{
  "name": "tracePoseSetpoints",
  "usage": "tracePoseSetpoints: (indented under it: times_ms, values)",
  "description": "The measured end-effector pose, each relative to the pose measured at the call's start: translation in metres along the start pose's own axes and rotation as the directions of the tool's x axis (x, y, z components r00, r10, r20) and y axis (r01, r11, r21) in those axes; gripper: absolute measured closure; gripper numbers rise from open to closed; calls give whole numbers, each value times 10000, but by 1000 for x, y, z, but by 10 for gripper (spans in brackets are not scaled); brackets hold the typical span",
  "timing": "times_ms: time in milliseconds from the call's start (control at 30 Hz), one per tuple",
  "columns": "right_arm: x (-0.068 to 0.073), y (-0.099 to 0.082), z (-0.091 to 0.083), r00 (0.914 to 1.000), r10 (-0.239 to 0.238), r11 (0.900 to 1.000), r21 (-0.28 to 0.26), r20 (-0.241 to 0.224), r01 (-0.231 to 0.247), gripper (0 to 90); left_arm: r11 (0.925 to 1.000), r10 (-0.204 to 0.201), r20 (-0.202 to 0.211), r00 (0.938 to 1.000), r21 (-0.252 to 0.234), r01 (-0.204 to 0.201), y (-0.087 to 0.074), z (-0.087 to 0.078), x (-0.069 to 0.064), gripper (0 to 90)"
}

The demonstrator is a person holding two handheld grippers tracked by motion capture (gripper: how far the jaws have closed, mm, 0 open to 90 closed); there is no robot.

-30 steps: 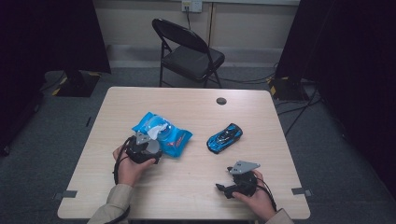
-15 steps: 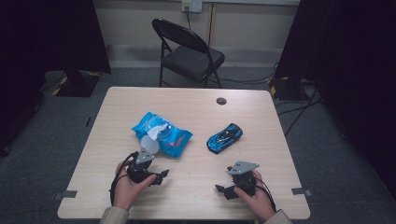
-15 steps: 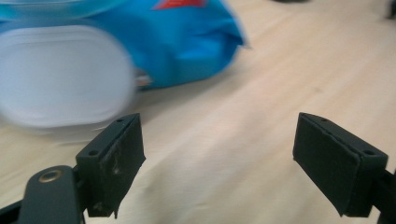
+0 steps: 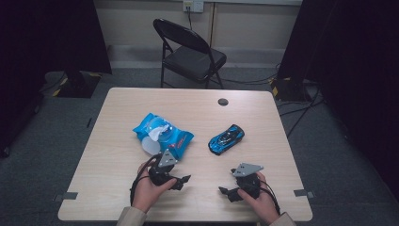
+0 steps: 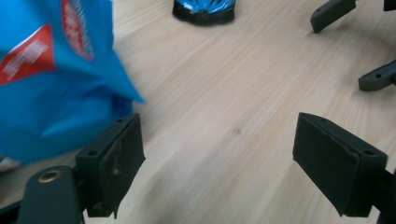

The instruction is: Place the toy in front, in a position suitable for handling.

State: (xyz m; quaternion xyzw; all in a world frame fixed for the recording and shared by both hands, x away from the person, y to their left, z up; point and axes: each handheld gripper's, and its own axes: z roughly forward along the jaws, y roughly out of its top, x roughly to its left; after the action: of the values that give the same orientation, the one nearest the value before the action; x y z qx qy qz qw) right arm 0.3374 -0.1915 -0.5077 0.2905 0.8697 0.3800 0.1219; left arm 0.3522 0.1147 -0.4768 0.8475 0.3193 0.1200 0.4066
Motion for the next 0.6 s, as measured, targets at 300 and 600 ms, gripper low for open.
tracePoseSetpoints:
  times_ms: [300, 600]
  values:
    - [-9, -8, -16, 9999, 23, 10000, -36, 120, -22, 149, 9999, 109, 453, 9989, 31, -111, 19, 16, -9, 158]
    - [-27, -23, -33, 9979, 522, 9986, -71, 382, -520, 149, 9992, 384, 607, 9974, 58, -388, 39, 35, -13, 158]
